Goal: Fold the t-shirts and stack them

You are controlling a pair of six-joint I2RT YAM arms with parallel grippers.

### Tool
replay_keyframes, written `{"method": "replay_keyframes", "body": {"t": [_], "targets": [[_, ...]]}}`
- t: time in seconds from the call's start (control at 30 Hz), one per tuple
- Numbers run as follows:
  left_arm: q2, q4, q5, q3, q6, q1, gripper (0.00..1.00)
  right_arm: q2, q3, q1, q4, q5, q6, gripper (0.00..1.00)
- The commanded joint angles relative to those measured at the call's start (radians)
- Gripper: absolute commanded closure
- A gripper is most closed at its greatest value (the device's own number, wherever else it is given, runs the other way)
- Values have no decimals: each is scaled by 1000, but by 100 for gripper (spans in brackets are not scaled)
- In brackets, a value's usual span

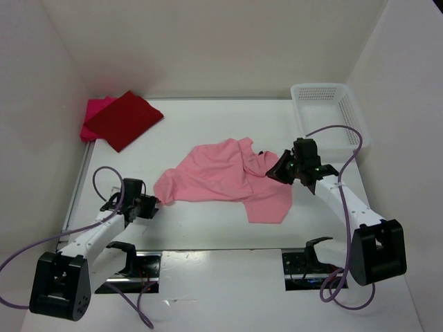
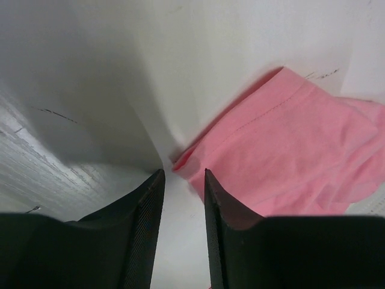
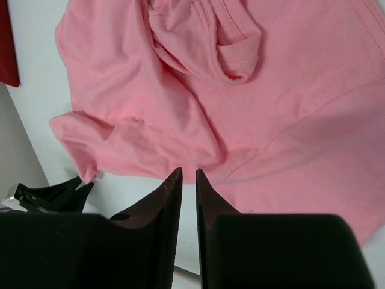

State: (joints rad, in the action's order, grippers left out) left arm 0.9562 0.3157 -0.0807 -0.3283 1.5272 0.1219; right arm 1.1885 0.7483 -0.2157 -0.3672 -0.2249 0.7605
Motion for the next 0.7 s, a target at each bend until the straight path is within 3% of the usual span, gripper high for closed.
{"method": "replay_keyframes", "body": {"t": [0.0,0.23,0.47,0.67], "targets": [[13,-7,-48,-40,28,9,61,2,54,-5,8,-8,-16,80],[53,5,-67,-60,39,18,76,-9,86,-5,-10,-8,-16,80],[66,14,-96,-74,50,48,77,-38,108,-5,-30,1,-16,80],[65,-12,-96,-74,22,48,93,-56,98,-5,-50,10,-16,80]]}}
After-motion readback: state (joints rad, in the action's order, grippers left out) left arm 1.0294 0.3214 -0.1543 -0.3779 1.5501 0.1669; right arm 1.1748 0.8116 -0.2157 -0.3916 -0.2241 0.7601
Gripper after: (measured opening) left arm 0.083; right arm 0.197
